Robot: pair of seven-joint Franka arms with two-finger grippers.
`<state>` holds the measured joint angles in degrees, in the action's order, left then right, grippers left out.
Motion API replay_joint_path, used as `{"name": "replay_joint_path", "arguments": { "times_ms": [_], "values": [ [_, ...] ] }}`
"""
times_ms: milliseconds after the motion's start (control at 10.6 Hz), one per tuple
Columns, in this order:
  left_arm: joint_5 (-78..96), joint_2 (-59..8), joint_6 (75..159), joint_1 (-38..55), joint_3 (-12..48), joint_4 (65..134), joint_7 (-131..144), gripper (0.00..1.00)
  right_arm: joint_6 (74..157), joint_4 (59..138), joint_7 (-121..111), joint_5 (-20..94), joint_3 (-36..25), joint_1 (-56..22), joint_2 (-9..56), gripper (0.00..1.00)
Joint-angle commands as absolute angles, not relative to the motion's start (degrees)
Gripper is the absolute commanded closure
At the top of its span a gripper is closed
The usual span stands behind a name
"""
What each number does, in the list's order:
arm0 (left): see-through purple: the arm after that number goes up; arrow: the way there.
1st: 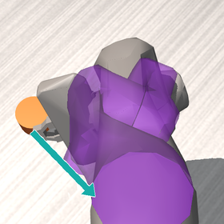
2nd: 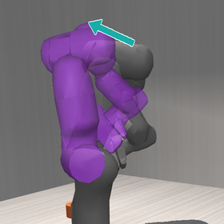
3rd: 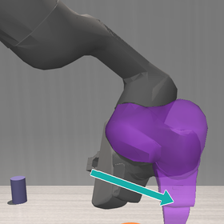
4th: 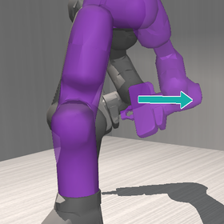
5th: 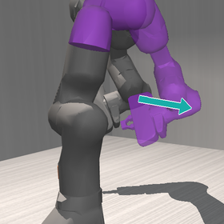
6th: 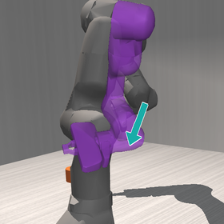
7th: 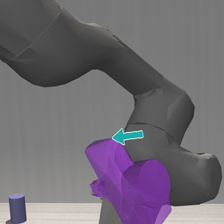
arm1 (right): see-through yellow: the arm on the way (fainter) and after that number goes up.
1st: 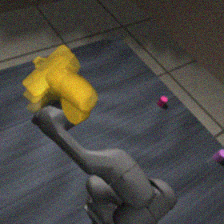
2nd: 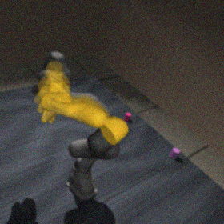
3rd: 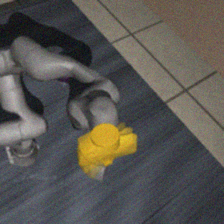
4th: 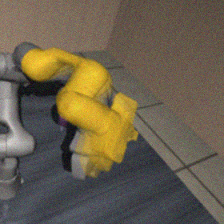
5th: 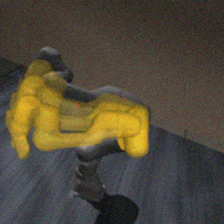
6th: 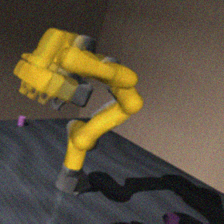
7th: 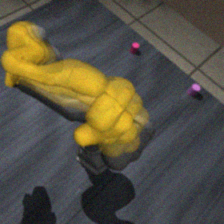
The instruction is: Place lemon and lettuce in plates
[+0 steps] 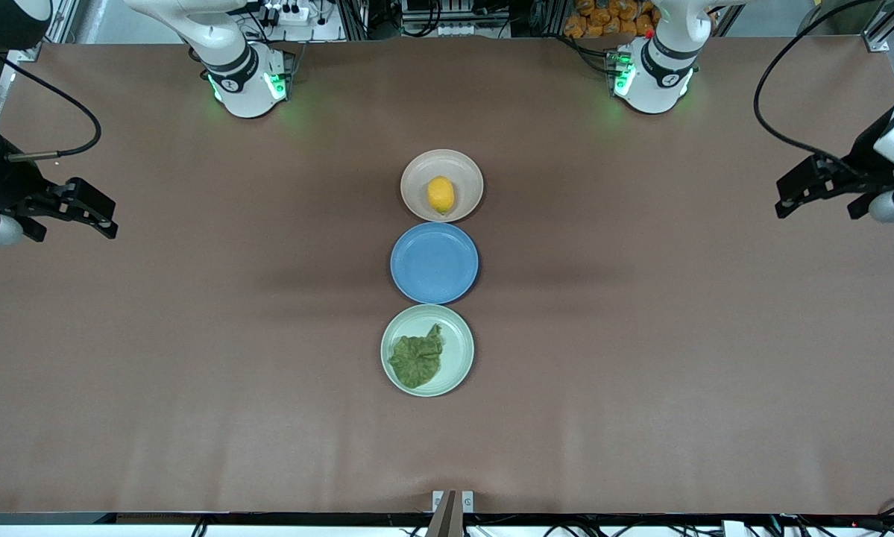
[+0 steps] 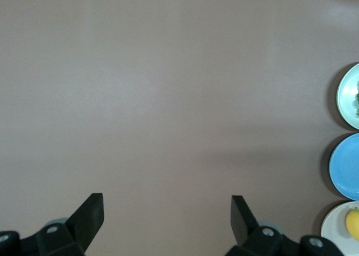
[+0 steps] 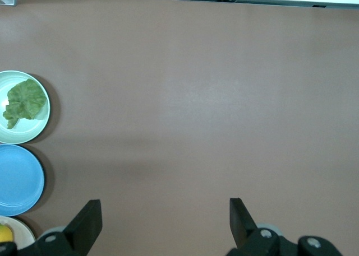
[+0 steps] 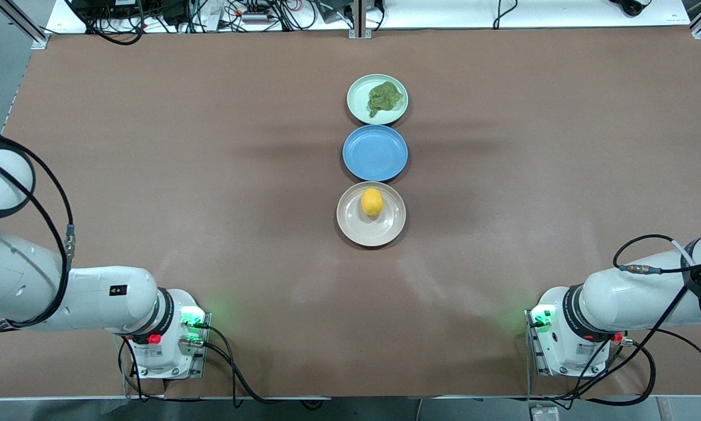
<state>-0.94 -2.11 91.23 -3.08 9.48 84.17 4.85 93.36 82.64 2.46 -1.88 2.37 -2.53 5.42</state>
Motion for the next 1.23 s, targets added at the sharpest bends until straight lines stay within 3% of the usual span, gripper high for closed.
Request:
{"name": "replay_joint_path", "arguments": {
  "times_ms": [0,1134],
  "values": [
    [0.44,-0.61,90.18,-2.81,8.79,84.82,5.54,0.00,92.38,84.81,1.85,-2.55,2.90,-2.11,3.69,0.00],
    [2.37,-0.79,88.77,-2.64,9.41,85.08,5.27,0.00,91.67,84.81,1.85,-2.55,2.90,-2.11,3.95,0.00]
  ]
}}
